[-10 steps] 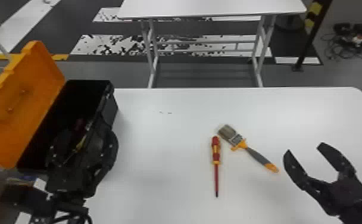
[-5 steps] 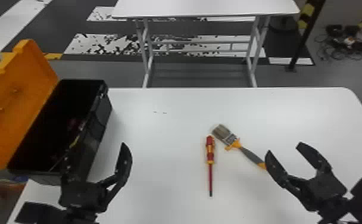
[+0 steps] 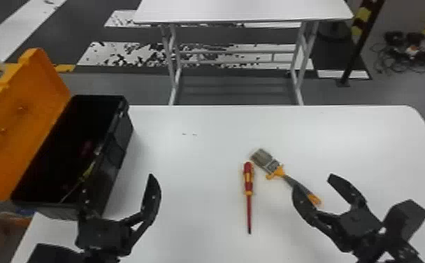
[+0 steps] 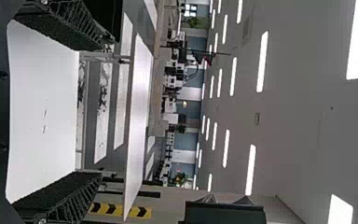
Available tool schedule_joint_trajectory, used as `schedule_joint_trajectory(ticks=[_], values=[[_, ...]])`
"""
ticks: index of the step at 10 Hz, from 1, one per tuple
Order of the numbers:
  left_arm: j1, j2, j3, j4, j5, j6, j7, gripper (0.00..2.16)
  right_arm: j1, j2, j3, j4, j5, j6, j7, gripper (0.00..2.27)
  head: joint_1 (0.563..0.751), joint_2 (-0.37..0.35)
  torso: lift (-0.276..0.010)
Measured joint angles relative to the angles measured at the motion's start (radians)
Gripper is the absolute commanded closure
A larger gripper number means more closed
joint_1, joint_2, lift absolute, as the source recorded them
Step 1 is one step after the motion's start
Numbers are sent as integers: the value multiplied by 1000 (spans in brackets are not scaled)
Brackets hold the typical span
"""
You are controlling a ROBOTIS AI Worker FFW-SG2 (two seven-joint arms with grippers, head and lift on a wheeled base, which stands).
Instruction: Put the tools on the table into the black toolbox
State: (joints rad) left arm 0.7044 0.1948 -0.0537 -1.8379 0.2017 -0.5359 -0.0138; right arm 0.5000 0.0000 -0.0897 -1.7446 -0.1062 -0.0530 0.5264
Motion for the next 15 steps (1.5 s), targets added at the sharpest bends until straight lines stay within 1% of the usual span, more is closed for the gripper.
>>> schedule_joint_trajectory(ticks=[3,5,7,10,11,12,13,15], values=[[-2,6,-5,13,4,1,0,33,-70,0,-6,12,40,137,1,151,695,100,-75],[-5,11,-7,14,10,4,-1,33,-111,0,-11,14,56,228,20,151,695,100,-75],[-8,17,-8,15,18,6,-1,33,-156,0,-36,36,59,319,83,151,695,100,-75],[-8,20,-7,16,24,9,-2,33,-223,-1,-89,56,56,447,181,154,695,90,-75],[-8,20,-7,16,24,10,-2,33,-243,-14,-104,47,72,497,207,154,695,83,-75],[-8,20,-7,16,26,11,-2,33,-260,-36,-109,34,91,544,226,154,695,66,-75],[-8,20,-6,17,29,11,-2,33,-277,-47,-110,24,119,578,247,154,695,58,-75],[-7,20,-5,20,33,11,-2,33,-295,-55,-98,10,172,597,265,154,695,55,-75]])
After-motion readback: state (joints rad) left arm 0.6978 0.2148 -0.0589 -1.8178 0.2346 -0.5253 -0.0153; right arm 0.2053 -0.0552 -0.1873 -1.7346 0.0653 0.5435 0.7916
